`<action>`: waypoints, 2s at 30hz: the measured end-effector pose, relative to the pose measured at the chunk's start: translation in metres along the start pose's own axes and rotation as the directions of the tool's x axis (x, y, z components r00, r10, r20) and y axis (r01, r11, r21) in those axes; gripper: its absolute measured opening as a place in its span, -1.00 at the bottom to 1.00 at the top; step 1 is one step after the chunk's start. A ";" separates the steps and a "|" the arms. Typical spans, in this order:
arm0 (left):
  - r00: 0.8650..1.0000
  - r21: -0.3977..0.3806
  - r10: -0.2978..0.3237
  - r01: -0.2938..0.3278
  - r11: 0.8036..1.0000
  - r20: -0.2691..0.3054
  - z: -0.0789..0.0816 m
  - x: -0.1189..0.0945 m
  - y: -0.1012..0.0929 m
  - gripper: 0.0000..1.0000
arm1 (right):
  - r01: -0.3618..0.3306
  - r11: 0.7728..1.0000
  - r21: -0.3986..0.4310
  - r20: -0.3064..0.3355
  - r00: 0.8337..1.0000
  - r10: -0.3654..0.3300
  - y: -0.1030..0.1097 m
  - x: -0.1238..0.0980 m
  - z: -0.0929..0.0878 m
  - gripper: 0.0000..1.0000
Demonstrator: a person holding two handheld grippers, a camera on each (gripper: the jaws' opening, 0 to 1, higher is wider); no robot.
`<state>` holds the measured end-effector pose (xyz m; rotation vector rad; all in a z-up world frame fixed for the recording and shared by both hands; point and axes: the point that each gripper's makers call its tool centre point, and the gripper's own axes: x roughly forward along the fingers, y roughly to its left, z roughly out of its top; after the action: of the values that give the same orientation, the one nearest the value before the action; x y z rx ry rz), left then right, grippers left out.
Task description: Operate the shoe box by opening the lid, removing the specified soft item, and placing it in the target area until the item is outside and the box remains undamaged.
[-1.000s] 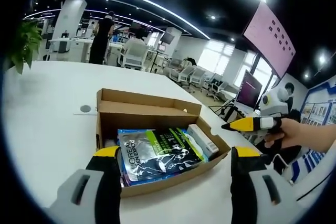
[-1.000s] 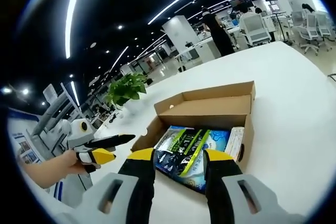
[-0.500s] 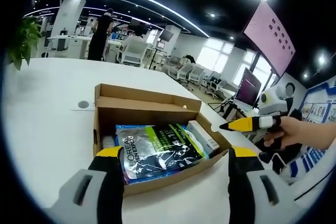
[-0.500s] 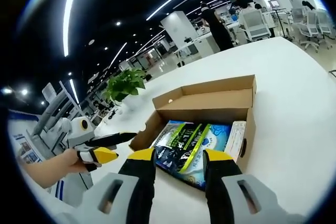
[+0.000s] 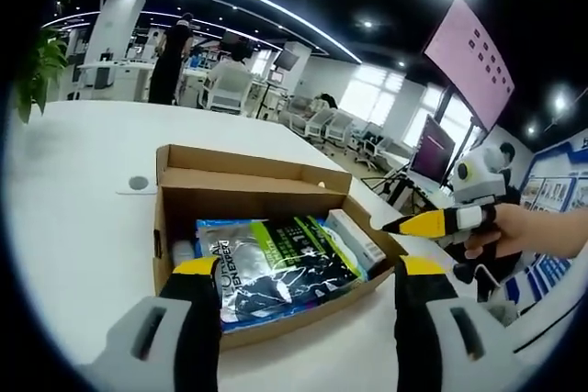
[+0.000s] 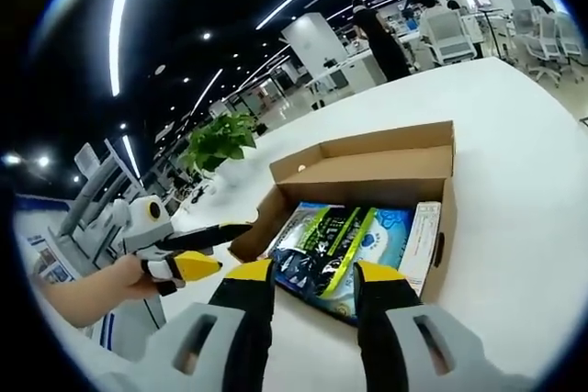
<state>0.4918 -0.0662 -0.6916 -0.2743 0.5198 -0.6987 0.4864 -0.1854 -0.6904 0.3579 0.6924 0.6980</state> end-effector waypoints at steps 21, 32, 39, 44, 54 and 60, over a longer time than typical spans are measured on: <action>1.000 -0.034 0.000 -0.001 0.999 -0.020 -0.008 0.015 0.014 0.50 | -0.003 1.000 -0.013 -0.051 0.999 0.003 -0.001 0.018 -0.016 -0.48; 0.999 -0.024 0.001 -0.002 1.000 -0.038 -0.007 0.024 0.021 0.45 | -0.005 1.000 0.025 -0.052 0.999 0.006 0.000 0.027 -0.020 -0.48; 0.998 -0.007 -0.001 0.001 1.000 -0.061 -0.013 0.028 0.024 0.45 | 0.009 0.999 0.035 -0.054 0.999 -0.007 -0.006 0.029 -0.018 -0.48; 0.997 0.003 -0.002 0.003 1.000 -0.073 -0.014 0.032 0.026 0.43 | 0.004 0.999 0.047 -0.063 0.998 -0.001 -0.007 0.033 -0.020 -0.48; 0.991 0.064 0.027 -0.019 0.998 -0.129 -0.021 0.035 0.032 0.23 | 0.013 0.998 0.056 -0.092 0.996 -0.008 -0.010 0.035 -0.026 -0.48; 0.978 0.116 0.058 -0.035 0.993 -0.199 -0.030 0.040 0.035 0.21 | 0.016 0.998 0.059 -0.105 0.994 -0.009 -0.013 0.036 -0.028 -0.48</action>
<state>0.5199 -0.0693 -0.7457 -0.0861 0.6758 -0.7113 0.4937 -0.1675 -0.7335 0.3737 0.8154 0.6886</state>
